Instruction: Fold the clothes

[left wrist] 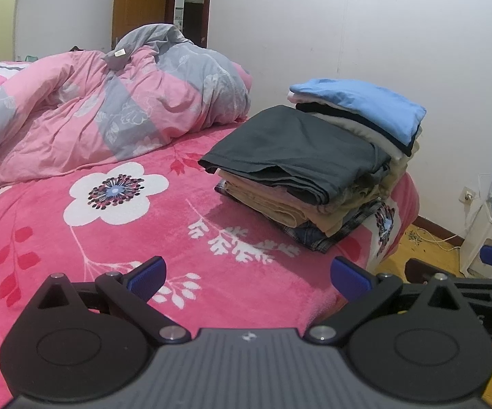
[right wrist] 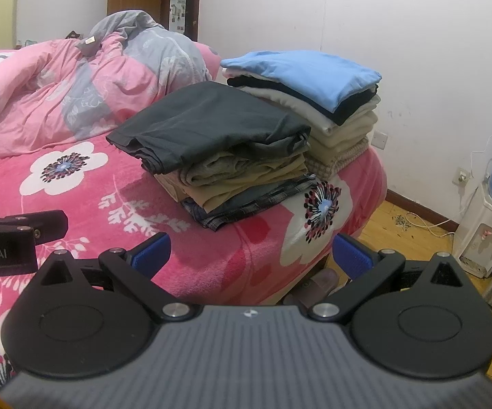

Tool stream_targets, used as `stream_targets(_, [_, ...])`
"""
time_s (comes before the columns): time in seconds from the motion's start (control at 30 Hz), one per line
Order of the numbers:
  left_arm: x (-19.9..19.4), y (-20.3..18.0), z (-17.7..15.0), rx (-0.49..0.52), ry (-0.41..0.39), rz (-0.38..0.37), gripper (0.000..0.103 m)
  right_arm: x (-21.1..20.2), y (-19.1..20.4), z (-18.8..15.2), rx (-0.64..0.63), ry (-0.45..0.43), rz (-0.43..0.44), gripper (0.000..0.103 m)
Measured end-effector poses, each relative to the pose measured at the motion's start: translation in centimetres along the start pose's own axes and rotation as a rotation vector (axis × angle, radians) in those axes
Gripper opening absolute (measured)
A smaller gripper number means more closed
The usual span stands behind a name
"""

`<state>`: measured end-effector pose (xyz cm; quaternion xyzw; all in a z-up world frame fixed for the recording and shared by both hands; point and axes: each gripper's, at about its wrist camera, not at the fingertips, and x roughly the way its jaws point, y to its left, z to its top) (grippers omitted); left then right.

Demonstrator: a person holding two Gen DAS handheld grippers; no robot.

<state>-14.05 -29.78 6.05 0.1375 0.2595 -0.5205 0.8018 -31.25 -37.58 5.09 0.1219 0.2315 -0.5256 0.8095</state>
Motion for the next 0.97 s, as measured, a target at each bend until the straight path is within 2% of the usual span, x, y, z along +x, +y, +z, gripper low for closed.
stream_targets(0.97, [0.16,0.58,-0.22,-0.009,0.005,0.004,0.103,0.08,0.39,-0.12,-0.004,0.005,-0.003,0.102])
